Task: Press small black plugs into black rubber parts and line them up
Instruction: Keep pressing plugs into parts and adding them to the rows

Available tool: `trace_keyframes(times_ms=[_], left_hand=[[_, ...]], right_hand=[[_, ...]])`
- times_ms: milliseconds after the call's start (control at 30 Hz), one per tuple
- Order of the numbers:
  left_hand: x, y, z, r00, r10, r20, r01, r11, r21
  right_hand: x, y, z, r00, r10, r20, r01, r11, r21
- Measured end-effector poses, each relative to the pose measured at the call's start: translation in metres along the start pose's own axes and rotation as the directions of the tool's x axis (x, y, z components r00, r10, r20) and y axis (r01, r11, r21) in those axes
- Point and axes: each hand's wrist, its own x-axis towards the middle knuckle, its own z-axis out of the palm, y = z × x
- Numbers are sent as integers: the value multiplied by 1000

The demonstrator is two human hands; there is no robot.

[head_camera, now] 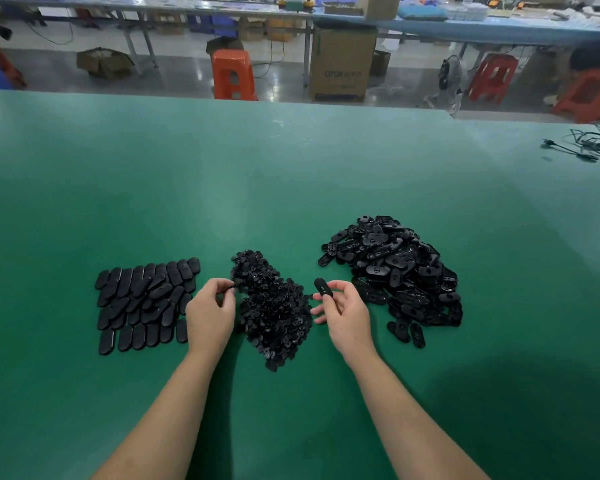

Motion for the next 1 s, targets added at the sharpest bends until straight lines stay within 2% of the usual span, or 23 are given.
trace_keyframes(times_ms=[133,200,300,367,633,833,1000], left_hand=[[3,0,-2,998,-21,58,25,997,-76],[7,2,-4,992,-80,98,97,979,-179],[11,11,-6,970,-187,154,233,892,-388],[8,19,-3,952,-213,221,295,836,-463],[-3,54,22,887,-246,391,438,718,-541],[-12,75,37,885,-211,414,418,752,-509],[-20,83,48,916,-142,375,288,883,-369]], right_hand=[[-1,-1,0,1000,-20,-14,20,1000,-16],[-1,0,1,1000,-21,-17,21,1000,-16],[0,2,2,1000,-13,-19,13,1000,-22],[-1,2,2,1000,-11,-17,10,1000,-16],[-2,-1,2,1000,5,-18,-5,1000,-14],[-2,-2,3,999,1,-35,-2,1000,-12],[-2,-2,2,999,-16,-35,16,1000,10]])
